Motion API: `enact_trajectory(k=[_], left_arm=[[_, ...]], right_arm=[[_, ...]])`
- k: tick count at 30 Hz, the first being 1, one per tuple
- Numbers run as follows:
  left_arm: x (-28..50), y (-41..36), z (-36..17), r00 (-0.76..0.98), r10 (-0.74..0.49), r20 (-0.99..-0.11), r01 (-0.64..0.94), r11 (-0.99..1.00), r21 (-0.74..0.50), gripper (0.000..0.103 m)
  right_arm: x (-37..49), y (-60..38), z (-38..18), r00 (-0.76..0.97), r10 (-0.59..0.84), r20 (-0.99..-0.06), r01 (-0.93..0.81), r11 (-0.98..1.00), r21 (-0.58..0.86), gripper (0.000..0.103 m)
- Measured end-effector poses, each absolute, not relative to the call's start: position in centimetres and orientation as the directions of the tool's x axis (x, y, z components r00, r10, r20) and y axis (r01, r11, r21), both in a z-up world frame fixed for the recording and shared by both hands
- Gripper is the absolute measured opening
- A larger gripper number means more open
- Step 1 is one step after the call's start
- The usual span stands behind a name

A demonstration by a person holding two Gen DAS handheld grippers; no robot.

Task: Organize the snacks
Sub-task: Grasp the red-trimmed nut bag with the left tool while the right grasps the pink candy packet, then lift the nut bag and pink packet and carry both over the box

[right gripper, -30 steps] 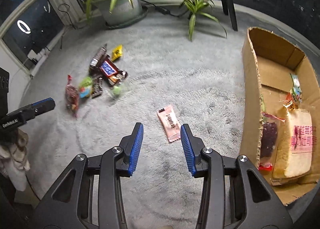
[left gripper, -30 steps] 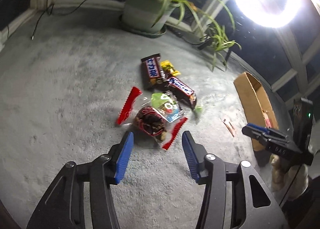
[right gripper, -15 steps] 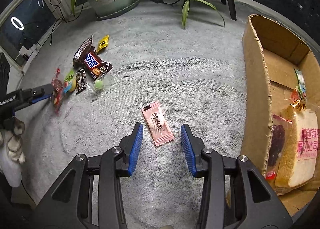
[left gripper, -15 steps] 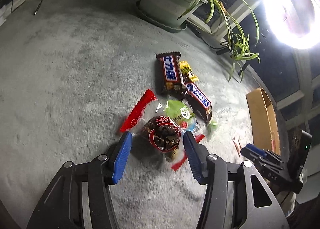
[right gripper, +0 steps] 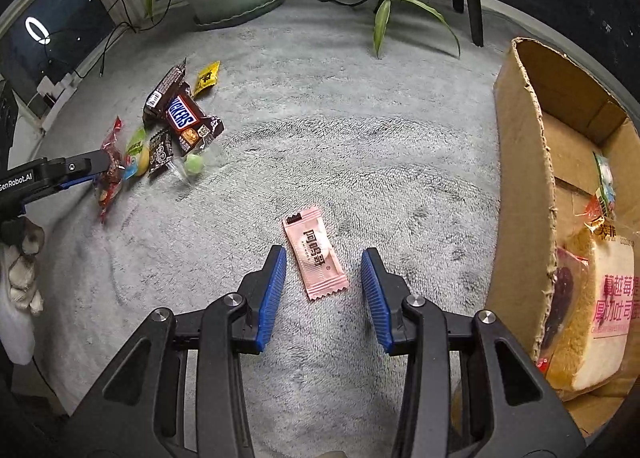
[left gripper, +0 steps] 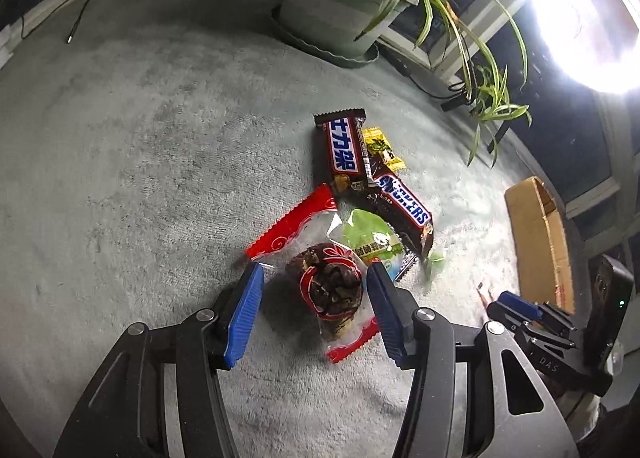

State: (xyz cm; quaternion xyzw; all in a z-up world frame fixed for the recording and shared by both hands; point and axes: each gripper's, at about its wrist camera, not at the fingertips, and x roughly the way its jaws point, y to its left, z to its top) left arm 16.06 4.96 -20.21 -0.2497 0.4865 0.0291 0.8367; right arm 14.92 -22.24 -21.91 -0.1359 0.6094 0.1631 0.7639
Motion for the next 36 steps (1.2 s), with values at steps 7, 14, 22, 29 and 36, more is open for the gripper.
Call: enact_trajectory(k=[7, 14, 22, 29, 36], left_arm=[[16.9, 2.9, -20.6, 0.507, -0.135, -0.852, -0.263, 0.916, -0.302, 0.053], [16.8, 1.6, -20.6, 0.516, -0.082, -0.852, -0.213, 0.952, -0.221, 0.046], [16.3, 2.4, -20.5, 0.527, -0.086, -0.846, -0.200, 0.954, -0.222, 0.035], [15.4, 3.2, -20.2, 0.541, -0.098, -0.836, -0.214, 0.945, -0.248, 0.035], [14.5, 3.6, -18.3, 0.577, -0.106, -0.810, -0.200, 0.943, -0.266, 0.035]], right_arm=[[15.0, -21.9, -22.1, 0.214, 0.067, -0.975, -0.435, 0.900, -0.034, 0.041], [14.7, -20.8, -22.3, 0.220, 0.038, -0.975, -0.498, 0.864, -0.079, 0.040], [14.8, -20.4, -22.4, 0.233, 0.023, -0.972, -0.522, 0.847, -0.105, 0.021], [14.7, -21.0, -21.5, 0.239, 0.063, -0.969, -0.487, 0.871, -0.064, 0.020], [14.1, -21.7, -19.0, 0.271, 0.123, -0.955, -0.456, 0.890, -0.015, 0.020]])
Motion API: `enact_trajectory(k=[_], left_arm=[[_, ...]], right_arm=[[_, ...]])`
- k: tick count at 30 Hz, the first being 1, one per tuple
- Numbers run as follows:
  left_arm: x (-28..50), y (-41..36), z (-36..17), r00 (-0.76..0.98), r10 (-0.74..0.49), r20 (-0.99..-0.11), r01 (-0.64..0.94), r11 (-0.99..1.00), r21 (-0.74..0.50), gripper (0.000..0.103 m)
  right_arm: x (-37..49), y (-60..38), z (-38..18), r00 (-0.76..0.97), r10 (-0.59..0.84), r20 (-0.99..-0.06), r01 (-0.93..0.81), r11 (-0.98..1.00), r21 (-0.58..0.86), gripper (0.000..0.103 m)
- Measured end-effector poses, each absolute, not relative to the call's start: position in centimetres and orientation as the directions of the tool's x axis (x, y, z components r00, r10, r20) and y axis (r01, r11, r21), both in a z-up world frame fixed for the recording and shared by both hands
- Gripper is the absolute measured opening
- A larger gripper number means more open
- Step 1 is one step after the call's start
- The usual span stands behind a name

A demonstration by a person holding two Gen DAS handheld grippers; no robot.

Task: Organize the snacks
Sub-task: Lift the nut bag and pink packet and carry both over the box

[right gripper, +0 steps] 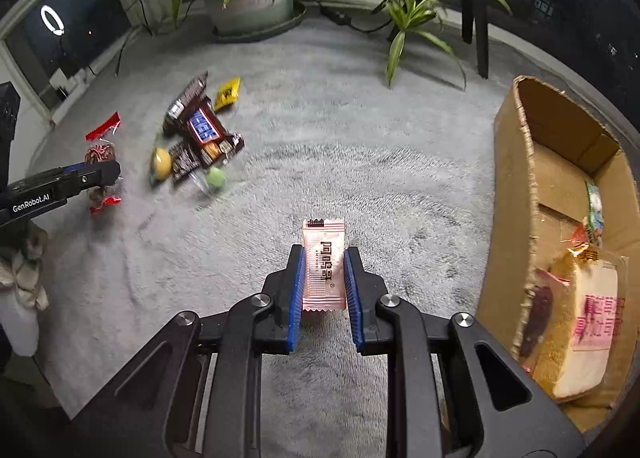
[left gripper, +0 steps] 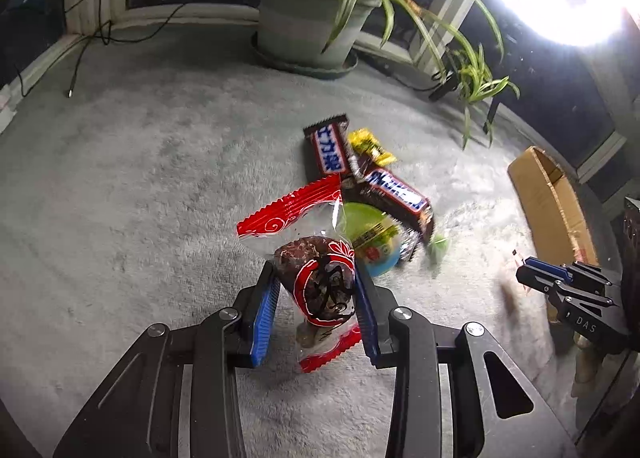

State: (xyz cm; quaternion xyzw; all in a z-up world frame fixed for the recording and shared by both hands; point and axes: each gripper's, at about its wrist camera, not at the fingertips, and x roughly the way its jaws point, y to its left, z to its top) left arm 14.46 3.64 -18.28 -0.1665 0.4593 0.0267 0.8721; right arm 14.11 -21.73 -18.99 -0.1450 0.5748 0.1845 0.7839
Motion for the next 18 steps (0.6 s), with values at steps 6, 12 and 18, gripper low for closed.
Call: enact_trajectory(k=[6, 12, 18], left_arm=[[14.3, 2.3, -16.2, 0.612, -0.129, -0.780, -0.155, 0.948, -0.278, 0.035], [14.8, -0.3, -14.1, 0.643, -0.174, -0.746, -0.087, 0.951, -0.297, 0.035], [15.8, -3.7, -12.6, 0.662, -0.219, -0.716, -0.021, 0.950, -0.311, 0.035]], right_arm=[[13.9, -22.9, -15.7, 0.325, 0.161, -0.932, -0.428, 0.904, 0.007, 0.020], [14.1, -25.0, -12.5, 0.381, 0.172, -0.909, -0.401, 0.916, 0.005, 0.020], [14.7, -28.4, -9.9, 0.434, 0.153, -0.888, -0.356, 0.935, -0.013, 0.020]])
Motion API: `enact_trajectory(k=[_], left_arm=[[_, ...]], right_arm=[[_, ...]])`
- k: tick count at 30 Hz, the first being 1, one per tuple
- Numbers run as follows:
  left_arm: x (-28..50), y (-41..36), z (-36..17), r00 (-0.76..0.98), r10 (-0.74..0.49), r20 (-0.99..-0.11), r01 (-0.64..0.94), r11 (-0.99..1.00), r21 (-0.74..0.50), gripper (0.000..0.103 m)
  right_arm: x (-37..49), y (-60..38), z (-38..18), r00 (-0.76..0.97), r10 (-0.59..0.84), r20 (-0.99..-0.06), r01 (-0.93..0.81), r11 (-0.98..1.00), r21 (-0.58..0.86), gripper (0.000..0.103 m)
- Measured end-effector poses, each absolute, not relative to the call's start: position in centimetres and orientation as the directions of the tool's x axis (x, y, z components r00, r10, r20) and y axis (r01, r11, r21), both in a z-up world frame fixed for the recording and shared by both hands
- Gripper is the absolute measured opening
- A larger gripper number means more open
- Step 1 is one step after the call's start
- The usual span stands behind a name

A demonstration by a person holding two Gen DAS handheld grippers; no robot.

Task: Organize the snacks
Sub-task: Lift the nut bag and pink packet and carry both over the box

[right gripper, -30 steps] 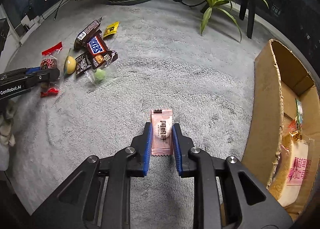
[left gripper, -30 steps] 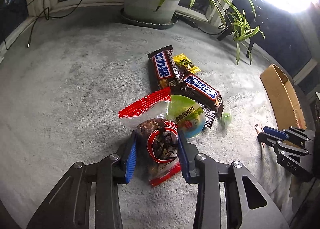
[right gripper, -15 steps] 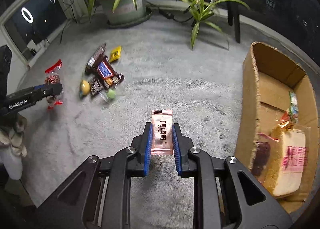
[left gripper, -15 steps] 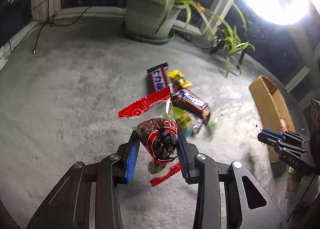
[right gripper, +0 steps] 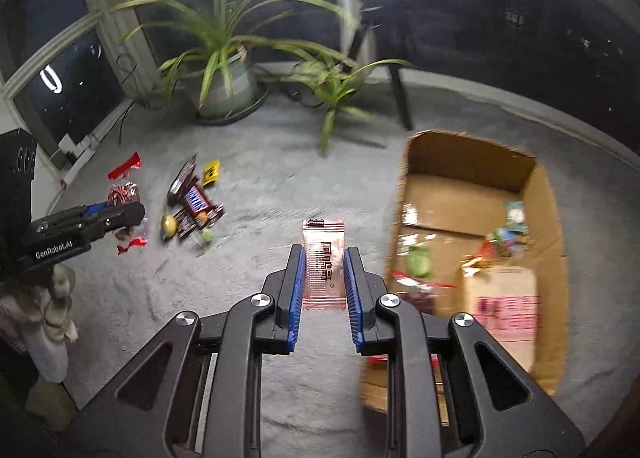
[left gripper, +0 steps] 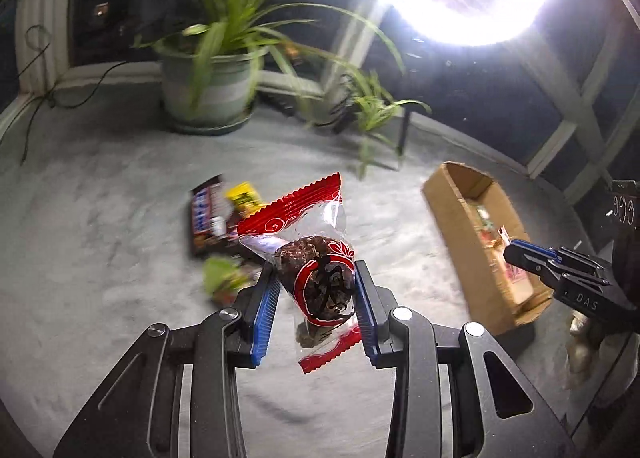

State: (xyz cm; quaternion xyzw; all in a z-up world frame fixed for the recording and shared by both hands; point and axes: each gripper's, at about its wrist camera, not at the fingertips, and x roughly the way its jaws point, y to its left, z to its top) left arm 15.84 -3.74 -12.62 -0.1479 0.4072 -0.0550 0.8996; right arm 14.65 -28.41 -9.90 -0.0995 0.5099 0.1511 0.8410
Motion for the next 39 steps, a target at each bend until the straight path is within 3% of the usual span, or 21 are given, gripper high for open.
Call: enact_trajectory(k=[16, 39], left_arm=[[20.4, -13.4, -10.9, 0.662, -0.303, -0.686, 0.114, 0.945, -0.307, 0.035], [26.9, -24.5, -12.0, 0.582, -0.359, -0.730, 0.246, 0.933, -0.263, 0.035]], right_arm=[[17.8, -37.3, -7.1, 0.494, 0.083, -0.865, -0.247, 0.968, -0.048, 0.020], [21.1, -42.9, -10.4, 0.447, 0.053, -0.893, -0.178, 0.984, -0.031, 0.020]])
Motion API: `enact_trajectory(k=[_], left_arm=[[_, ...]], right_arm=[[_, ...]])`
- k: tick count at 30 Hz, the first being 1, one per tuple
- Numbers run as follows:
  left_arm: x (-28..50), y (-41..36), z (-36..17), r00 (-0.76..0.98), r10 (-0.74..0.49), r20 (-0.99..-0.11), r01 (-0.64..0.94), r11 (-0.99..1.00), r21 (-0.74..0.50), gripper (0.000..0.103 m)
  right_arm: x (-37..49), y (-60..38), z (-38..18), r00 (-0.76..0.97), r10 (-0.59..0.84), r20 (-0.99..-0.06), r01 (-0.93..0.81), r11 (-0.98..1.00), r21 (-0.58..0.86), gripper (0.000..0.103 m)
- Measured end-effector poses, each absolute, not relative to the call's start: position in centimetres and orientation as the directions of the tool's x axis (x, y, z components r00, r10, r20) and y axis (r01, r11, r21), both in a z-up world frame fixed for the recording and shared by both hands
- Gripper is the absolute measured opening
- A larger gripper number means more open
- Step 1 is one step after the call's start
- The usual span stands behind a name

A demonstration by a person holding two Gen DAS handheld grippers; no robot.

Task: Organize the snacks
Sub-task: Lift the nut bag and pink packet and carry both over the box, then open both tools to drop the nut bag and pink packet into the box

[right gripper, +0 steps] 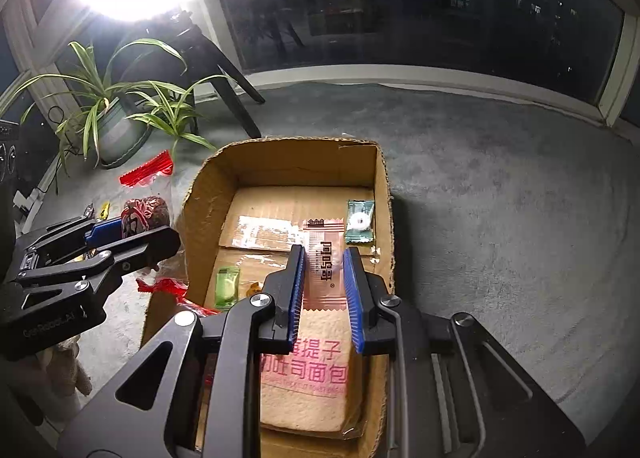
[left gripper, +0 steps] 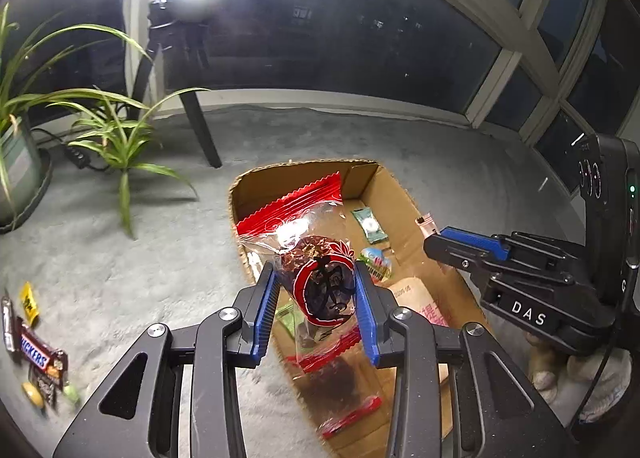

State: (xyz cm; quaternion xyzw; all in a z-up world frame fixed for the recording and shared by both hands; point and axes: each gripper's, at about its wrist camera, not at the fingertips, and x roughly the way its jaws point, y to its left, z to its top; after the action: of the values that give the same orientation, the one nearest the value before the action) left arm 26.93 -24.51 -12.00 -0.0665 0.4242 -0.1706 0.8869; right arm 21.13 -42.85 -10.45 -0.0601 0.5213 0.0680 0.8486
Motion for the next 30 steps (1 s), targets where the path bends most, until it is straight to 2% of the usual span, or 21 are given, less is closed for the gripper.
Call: enact_trajectory(k=[10, 12, 13, 14, 15, 17, 18, 30], left_arm=[[27.6, -25.1, -12.4, 0.562, -0.369, -0.741, 0.262, 0.928, -0.263, 0.036], [27.7, -25.1, -12.5, 0.555, -0.370, -0.745, 0.266, 0.927, -0.263, 0.041], [27.8, -25.1, -12.5, 0.553, -0.369, -0.747, 0.265, 0.928, -0.262, 0.048], [27.7, -25.1, -12.5, 0.554, -0.365, -0.748, 0.261, 0.930, -0.260, 0.051], [27.7, -25.1, -12.4, 0.557, -0.363, -0.747, 0.260, 0.930, -0.259, 0.051], [27.6, -24.9, -12.4, 0.559, -0.366, -0.744, 0.260, 0.929, -0.262, 0.051], [27.5, -24.8, -12.4, 0.560, -0.366, -0.743, 0.259, 0.929, -0.262, 0.051], [25.6, -22.7, -10.6, 0.607, -0.367, -0.705, 0.252, 0.930, -0.267, 0.051]], right_arm=[[21.2, -42.8, -10.8, 0.440, 0.041, -0.897, -0.179, 0.983, -0.043, 0.021], [21.3, -42.8, -10.9, 0.438, 0.039, -0.898, -0.178, 0.983, -0.044, 0.021], [21.3, -42.8, -10.9, 0.439, 0.037, -0.898, -0.177, 0.983, -0.046, 0.021], [21.2, -42.8, -10.8, 0.440, 0.035, -0.897, -0.176, 0.983, -0.047, 0.021], [21.2, -42.8, -10.7, 0.440, 0.035, -0.897, -0.174, 0.984, -0.046, 0.023], [21.1, -42.8, -10.5, 0.449, 0.033, -0.893, -0.170, 0.984, -0.049, 0.041], [21.0, -42.8, -10.3, 0.459, 0.031, -0.888, -0.169, 0.984, -0.053, 0.055], [19.9, -41.7, -8.6, 0.493, 0.022, -0.869, -0.152, 0.986, -0.062, 0.056]])
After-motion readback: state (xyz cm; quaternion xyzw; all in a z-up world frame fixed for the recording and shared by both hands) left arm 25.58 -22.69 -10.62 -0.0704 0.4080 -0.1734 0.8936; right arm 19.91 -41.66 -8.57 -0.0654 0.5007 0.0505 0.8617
